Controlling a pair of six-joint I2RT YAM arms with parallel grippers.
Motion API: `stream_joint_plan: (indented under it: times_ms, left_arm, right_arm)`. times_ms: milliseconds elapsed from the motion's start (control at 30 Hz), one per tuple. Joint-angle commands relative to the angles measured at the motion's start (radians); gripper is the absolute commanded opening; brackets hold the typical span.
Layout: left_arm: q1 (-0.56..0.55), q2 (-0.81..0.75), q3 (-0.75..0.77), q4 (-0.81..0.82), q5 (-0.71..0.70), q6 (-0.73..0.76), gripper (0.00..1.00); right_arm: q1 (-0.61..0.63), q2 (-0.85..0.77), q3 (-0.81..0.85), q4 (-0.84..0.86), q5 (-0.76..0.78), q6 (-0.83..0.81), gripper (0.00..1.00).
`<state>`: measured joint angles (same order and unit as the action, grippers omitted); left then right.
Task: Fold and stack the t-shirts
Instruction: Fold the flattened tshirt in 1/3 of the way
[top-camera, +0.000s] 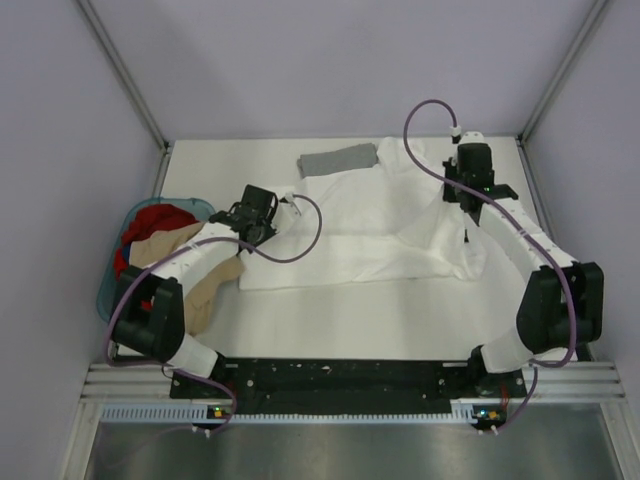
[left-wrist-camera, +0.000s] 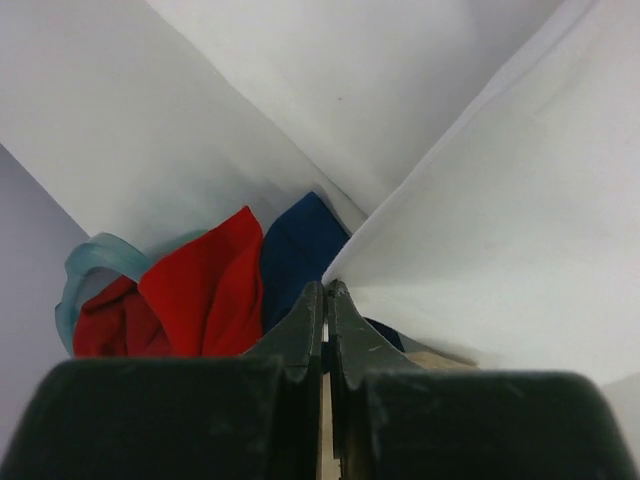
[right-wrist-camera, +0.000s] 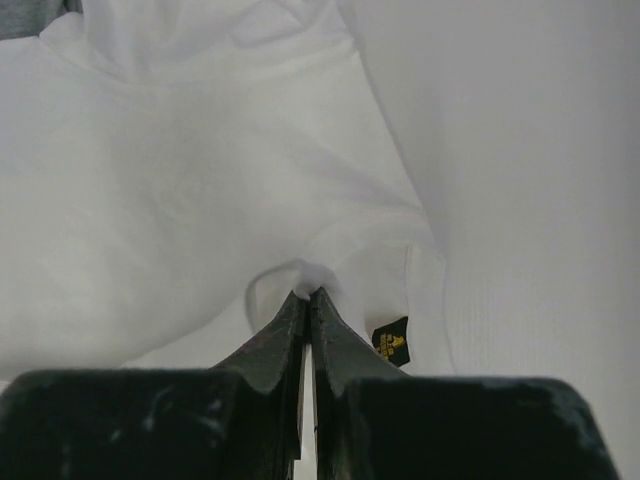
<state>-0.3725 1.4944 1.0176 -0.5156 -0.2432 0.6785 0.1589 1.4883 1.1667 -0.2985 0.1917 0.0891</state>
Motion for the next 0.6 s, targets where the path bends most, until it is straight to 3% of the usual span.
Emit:
stream_joint_plan:
  times_ms: [0,567]
  left_arm:
    - [0.006,0.029,-0.007,0.114,-0.070,0.010,0.00]
    - [0.007,0.129,-0.037,0.169,-0.087,-0.016,0.00]
  right_arm:
    - [-0.005,0.041,0.094,0.052,-0.001,-0.077,0.00]
    - [-0.005,0.271,0.212,0.048,0.002,-0.180,0.00]
